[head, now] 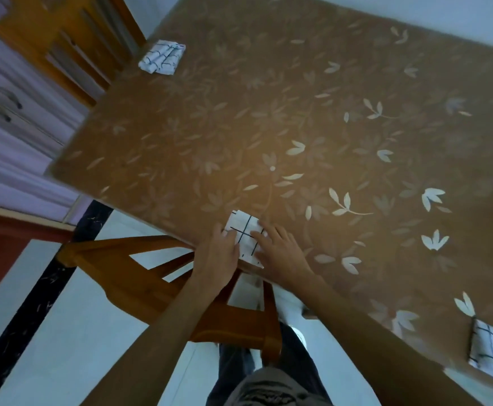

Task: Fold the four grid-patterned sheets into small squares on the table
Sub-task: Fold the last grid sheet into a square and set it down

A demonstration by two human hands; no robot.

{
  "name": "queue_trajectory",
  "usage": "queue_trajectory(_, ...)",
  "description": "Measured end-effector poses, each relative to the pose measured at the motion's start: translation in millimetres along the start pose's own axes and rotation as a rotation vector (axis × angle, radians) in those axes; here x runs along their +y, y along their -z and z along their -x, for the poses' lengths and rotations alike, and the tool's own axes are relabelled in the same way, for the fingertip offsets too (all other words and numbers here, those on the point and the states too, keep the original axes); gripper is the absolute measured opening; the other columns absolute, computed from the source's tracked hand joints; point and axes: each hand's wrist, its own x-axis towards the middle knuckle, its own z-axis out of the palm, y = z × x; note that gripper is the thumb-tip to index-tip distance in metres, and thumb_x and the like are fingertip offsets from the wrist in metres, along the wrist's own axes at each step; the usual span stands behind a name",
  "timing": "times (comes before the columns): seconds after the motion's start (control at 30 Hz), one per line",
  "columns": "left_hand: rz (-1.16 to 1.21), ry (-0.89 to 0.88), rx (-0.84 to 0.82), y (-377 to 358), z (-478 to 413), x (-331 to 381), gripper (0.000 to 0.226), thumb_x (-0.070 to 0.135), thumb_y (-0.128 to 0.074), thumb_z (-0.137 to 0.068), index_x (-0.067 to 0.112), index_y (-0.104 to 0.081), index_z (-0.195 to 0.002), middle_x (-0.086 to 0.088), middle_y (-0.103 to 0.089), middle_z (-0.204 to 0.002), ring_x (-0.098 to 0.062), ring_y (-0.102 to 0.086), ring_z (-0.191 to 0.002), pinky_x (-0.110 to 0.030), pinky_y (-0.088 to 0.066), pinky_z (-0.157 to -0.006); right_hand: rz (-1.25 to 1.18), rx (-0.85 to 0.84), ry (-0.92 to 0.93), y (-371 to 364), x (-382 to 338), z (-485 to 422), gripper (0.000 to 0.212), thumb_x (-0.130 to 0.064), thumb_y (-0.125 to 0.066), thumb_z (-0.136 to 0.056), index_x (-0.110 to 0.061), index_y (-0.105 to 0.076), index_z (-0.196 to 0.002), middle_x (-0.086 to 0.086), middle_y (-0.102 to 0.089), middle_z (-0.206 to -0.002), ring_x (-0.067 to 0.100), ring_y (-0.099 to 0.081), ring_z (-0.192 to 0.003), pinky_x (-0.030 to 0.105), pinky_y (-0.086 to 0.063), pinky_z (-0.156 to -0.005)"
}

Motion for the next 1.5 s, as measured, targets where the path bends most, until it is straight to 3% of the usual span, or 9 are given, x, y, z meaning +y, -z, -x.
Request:
queue_trajectory(0.17,-0.283,-0.283,-0.045,-7,-21,-9,0.079,0.037,-0.063,-0.094,0.008,-0.024,-0.155,-0.018,-0.021,-0.164,-0.034,-0.026,-0.149,-0.046,-0.036,-0.115,0.015,0.014,-0.011,-15,-9,-8,0.112,-0.079,0.017,-0.079,-0.006,-0.017,-0.157,0.011,-0.009,-0.166,0.027,-0.008,-0.153,0.044,-0.014,-0.124)
queue_trajectory(0.27,-0.393,-0.340,-0.160,-14,-29,-15,0.074,0.049,-0.033,-0.103,0.012,-0.002,-0.159,-0.010,0.002,-0.168,-0.027,0.000,-0.155,-0.048,-0.017,-0.123,0.007,-0.005,-0.048,-29,-6,-8,0.116,-0.072,0.036,-0.074,-0.002,-0.005,-0.157,0.013,0.004,-0.165,0.028,0.004,-0.153,0.048,-0.008,-0.124)
queue_trajectory(0.4,-0.369,-0.286,-0.163,-16,-27,-32,0.078,0.062,0.004,-0.092,0.021,0.006,-0.158,-0.002,0.011,-0.167,-0.024,0.005,-0.155,-0.054,-0.013,-0.123,0.063,0.022,-0.136,-42,11,-2,0.075,-0.052,0.001,-0.102,-0.003,-0.016,-0.156,0.014,-0.007,-0.164,0.029,-0.009,-0.152,0.051,-0.025,-0.119)
queue_trajectory(0.5,-0.346,-0.251,-0.190,-10,-25,-34,0.079,0.067,0.003,-0.090,0.025,0.012,-0.157,0.000,0.020,-0.164,-0.024,0.013,-0.153,-0.054,-0.007,-0.124,0.106,0.050,-0.139,-47,19,-1,0.075,-0.056,-0.012,-0.100,-0.007,-0.004,-0.156,0.011,0.002,-0.164,0.027,0.000,-0.153,0.049,-0.014,-0.123)
queue_trajectory(0.63,-0.231,-0.253,-0.209,10,-27,-31,0.074,0.059,-0.015,-0.098,0.020,-0.001,-0.159,-0.006,0.001,-0.168,-0.025,-0.002,-0.155,-0.048,-0.012,-0.123,0.080,0.105,-0.153,-30,1,-9,0.069,-0.048,-0.022,-0.101,-0.004,-0.022,-0.155,0.014,-0.010,-0.164,0.029,-0.006,-0.153,0.045,-0.005,-0.123)
queue_trajectory(0.83,-0.028,-0.146,-0.126,70,-42,-79,0.044,0.031,-0.043,-0.103,0.016,-0.041,-0.145,-0.007,-0.050,-0.138,-0.024,-0.050,-0.124,-0.037,-0.041,-0.105,0.040,0.120,-0.125,14,-39,-59,0.045,-0.015,-0.049,-0.095,-0.015,-0.052,-0.140,0.005,-0.050,-0.146,0.026,-0.042,-0.136,0.035,-0.030,-0.110)
queue_trajectory(1.1,0.136,-0.105,-0.156,168,-89,-201,0.039,0.017,-0.052,-0.100,0.008,-0.049,-0.139,-0.010,-0.052,-0.142,-0.029,-0.050,-0.129,-0.033,-0.041,-0.103,-0.088,0.016,-0.319,36,-140,-159,0.032,-0.020,-0.046,-0.095,-0.022,-0.065,-0.120,0.009,-0.069,-0.118,0.033,-0.065,-0.105,0.038,-0.052,-0.081)
queue_trajectory(1.27,0.129,-0.123,-0.221,225,-129,-263,0.029,0.018,-0.053,-0.100,0.003,-0.060,-0.124,-0.012,-0.066,-0.104,-0.026,-0.061,-0.095,-0.035,-0.051,-0.088,-0.206,0.044,-0.438,58,-204,-214,0.032,-0.024,-0.049,-0.094,-0.019,-0.067,-0.120,0.009,-0.071,-0.116,0.032,-0.065,-0.109,0.039,-0.054,-0.089)
queue_trajectory(1.5,0.153,-0.170,-0.145,268,-208,-313,0.026,0.027,-0.053,-0.098,0.014,-0.063,-0.118,-0.004,-0.068,-0.116,-0.024,-0.063,-0.105,-0.038,-0.053,-0.089,-0.288,0.186,-0.444,102,-244,-307,0.038,-0.023,-0.049,-0.091,-0.018,-0.065,-0.126,0.010,-0.067,-0.126,0.031,-0.061,-0.117,0.040,-0.052,-0.097)
